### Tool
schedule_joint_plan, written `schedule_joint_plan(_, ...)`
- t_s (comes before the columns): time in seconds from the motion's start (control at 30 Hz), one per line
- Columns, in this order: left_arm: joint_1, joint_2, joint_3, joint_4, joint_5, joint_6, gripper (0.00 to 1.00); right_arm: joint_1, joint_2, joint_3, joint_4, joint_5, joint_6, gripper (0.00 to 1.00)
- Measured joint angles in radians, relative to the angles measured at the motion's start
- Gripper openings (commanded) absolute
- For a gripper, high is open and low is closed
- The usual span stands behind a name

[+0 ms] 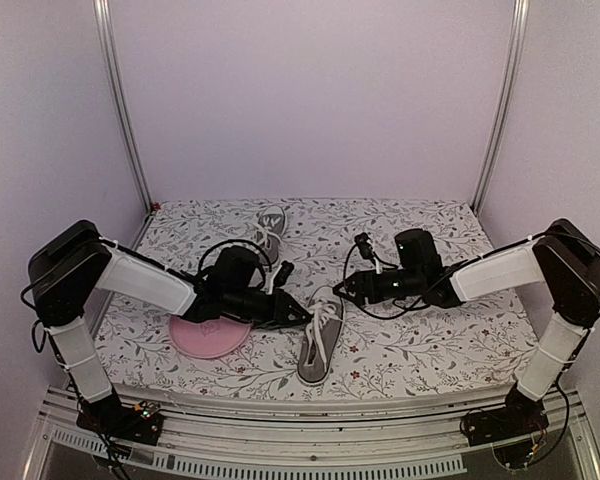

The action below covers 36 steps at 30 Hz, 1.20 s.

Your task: Tie the shoes

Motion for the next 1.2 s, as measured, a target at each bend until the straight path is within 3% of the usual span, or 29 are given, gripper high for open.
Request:
schedule_joint_plan(0.2,0.000,0.001,-0.002,0.009,0.013,-0.014,0.00,-0.027,0.092,0.079,0.008,-0.046,-0.055,0.64)
schedule_joint_plan(0.83,0.001,-0.004,-0.101,0.114,0.019,-0.040,0.00,-0.044,0.275,0.248,-0.042,-0.269,-0.109,0.63)
schedule_joint_plan(1.2,0.001,-0.004,-0.101,0.131,0.025,-0.040,0.00,-0.014,0.340,0.313,-0.050,-0.374,-0.118,0.56)
